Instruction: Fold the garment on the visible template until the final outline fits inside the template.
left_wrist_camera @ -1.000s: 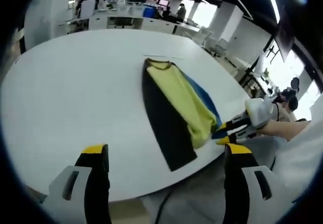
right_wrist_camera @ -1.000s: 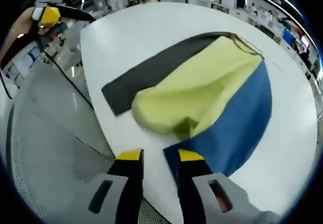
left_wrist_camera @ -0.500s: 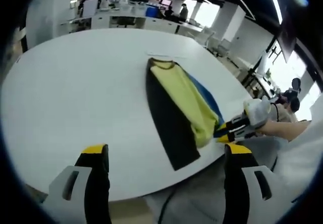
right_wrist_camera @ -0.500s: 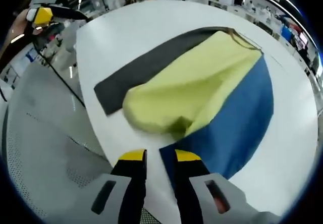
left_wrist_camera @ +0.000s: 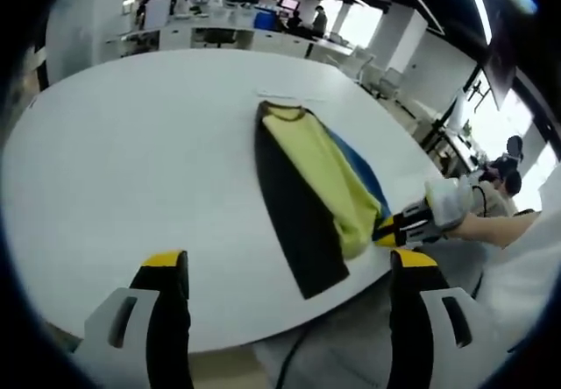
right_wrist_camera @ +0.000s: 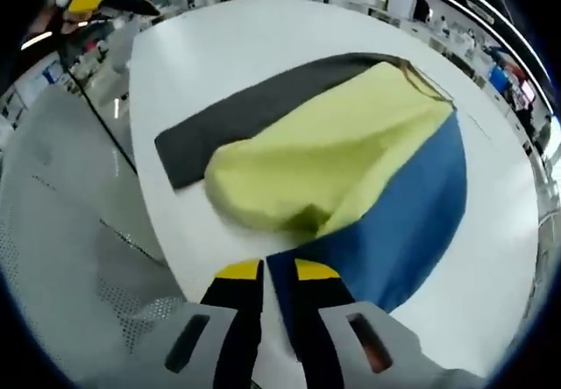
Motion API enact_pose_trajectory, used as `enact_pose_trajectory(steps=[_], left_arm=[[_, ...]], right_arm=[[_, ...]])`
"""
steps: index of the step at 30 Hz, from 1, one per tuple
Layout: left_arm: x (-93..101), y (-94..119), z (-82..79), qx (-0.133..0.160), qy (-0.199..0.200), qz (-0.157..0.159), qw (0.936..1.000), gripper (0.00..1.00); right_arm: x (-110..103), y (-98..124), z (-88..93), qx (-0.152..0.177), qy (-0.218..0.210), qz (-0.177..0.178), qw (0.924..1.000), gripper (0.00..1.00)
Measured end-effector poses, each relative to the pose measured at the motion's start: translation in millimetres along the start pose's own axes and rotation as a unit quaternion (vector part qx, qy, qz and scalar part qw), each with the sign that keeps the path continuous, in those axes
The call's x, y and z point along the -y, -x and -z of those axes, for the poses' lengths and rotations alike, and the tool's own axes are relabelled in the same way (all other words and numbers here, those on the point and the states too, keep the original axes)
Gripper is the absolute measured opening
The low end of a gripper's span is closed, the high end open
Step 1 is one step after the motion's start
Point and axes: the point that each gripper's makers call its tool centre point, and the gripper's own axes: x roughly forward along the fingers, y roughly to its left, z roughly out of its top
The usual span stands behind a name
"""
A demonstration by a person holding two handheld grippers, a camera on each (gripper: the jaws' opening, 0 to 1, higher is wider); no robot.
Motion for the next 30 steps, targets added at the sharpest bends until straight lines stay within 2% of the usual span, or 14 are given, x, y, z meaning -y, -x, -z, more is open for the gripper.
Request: enact_pose_trajectory(steps=[13, 21, 27, 29, 30], left_arm=[[4.6, -2, -0.1, 0.001, -0.004, 0.003, 1.0, 0.9], [4.5, 0, 0.0, 0.005, -0.004, -0.003, 1.0, 0.86], [6.4, 2, -4.6, 0.009, -0.003, -0.007, 0.9999, 0.89], [7.0, 4, -7.1, 0.013, -0.006, -0.007, 0.9999, 0.9], [7.3, 4, -7.8, 0.014, -0.006, -0.007, 0.9999, 0.9]], right_arm=[[9, 0, 0.5, -0.002, 0.031, 0.025, 0.9992, 0.04], [10, -1, 0.6, -0.001, 0.036, 0.025, 0.999, 0.03], [12, 0, 0.9, 0.014, -0.01, 0.016, 0.9997, 0.03], [10, 0, -1.3, 0.038, -0.016, 0.009, 0.9991, 0.03], [11, 2, 1.3, 0.037, -0.022, 0.009, 0.999, 0.03]])
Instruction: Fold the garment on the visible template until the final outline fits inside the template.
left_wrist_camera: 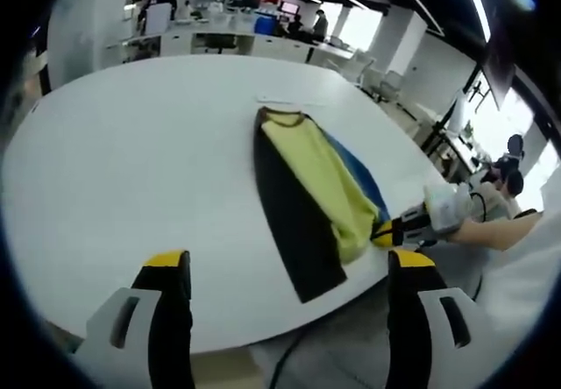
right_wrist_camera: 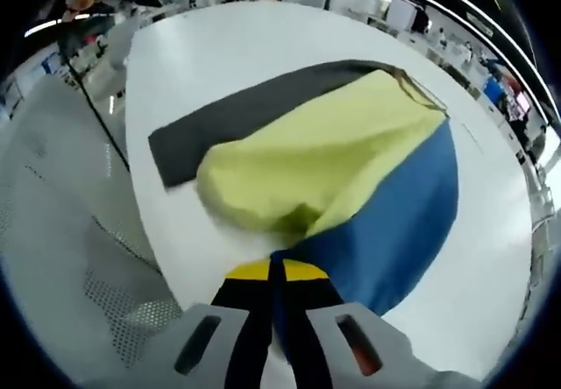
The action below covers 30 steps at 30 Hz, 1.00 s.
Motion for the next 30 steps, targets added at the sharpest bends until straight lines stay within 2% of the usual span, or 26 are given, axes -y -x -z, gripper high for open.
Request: enact_pose_trajectory(steps=[4, 12, 16, 20, 26, 30], left_arm=[[2.3, 2, -1.6, 0.0, -0.006, 0.001, 1.0, 0.89], [14.1, 3, -4.6, 0.005, -0.011, 0.006, 0.9999, 0.88], [20.9, 3, -5.3, 0.005, -0.019, 0.009, 0.9998, 0.87], [24.4, 5, -4.0, 0.006, -0.021, 0.011, 0.9997, 0.87], [26.9, 10, -2.9, 0.011, -0.022, 0.008, 0.9997, 0.86], [27.7, 14, -3.8, 0.017, -0.022, 0.003, 0.9996, 0.85]], right_arm=[[-1, 12, -5.6, 0.011, 0.009, -0.001, 0.9999, 0.03], [-5, 35, -16.8, 0.048, -0.057, -0.024, 0.9969, 0.03], [-5, 48, -22.9, 0.074, -0.089, -0.029, 0.9928, 0.03], [-1, 63, -33.2, 0.111, -0.142, -0.033, 0.9831, 0.03], [7, 83, -39.0, 0.134, -0.173, -0.029, 0.9753, 0.03], [12, 93, -40.6, 0.142, -0.178, -0.021, 0.9735, 0.03]])
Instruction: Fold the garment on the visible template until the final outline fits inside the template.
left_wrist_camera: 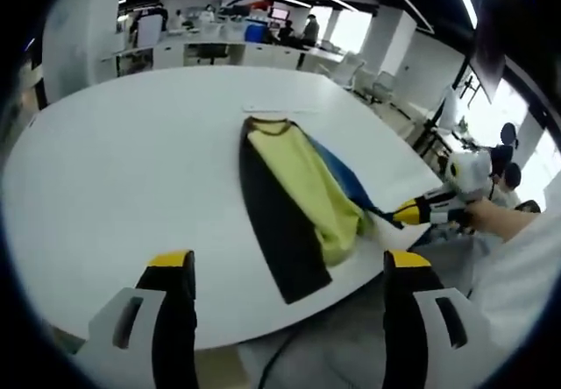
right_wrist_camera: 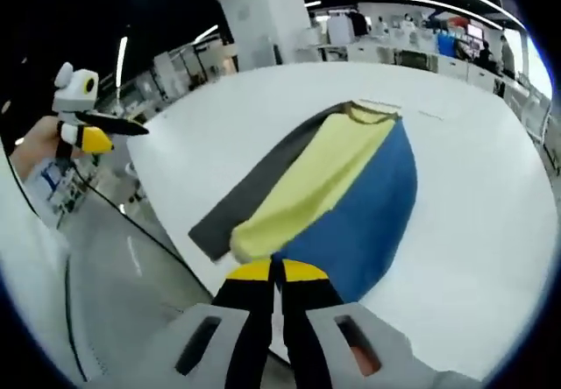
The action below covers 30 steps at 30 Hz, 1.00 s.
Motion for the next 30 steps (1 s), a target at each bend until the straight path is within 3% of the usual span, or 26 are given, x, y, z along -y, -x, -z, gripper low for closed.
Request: enact_pose_trajectory(steps=[6, 30], left_arm=[[6.7, 2, 3.6, 0.002, 0.001, 0.003, 1.0, 0.85], [20.4, 10, 5.4, 0.015, -0.002, 0.003, 0.9999, 0.88]], right_arm=[[6, 14, -10.9, 0.022, -0.018, 0.009, 0.9995, 0.03], [70, 74, -37.6, 0.058, -0.004, 0.09, 0.9942, 0.02]])
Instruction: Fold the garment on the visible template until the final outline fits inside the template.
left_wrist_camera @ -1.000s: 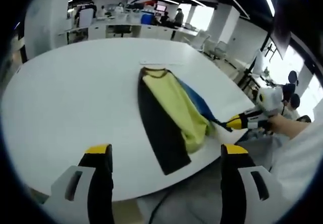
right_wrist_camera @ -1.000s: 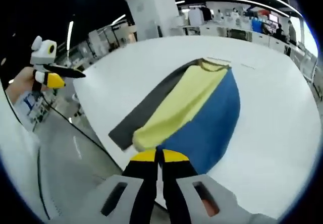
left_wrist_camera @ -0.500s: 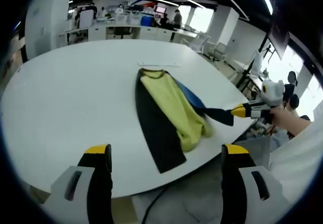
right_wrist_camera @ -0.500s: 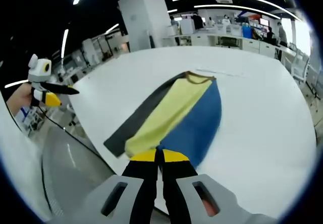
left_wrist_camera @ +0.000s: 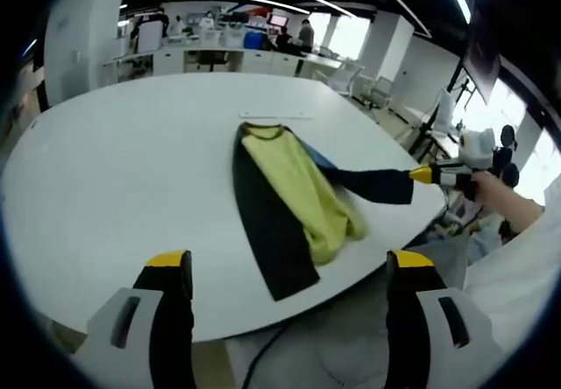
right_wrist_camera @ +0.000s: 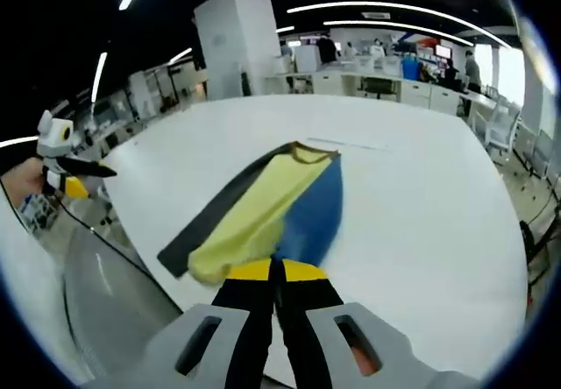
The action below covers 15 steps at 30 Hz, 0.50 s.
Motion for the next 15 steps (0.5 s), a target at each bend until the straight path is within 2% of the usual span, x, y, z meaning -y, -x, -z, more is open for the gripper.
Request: enact_pose_trajectory(steps=[9, 15], left_arm=[[2.1, 3, 2.7, 0.004, 0.006, -0.004, 1.0, 0.88], [0.9, 5, 2.7, 0.004, 0.004, -0.008, 1.0, 0.89]], right_arm=[[10, 6, -8.6, 0.008, 0.007, 0.011, 0.9999, 0.02], [25, 12, -14.2, 0.014, 0.006, 0.026, 0.9995, 0.02]])
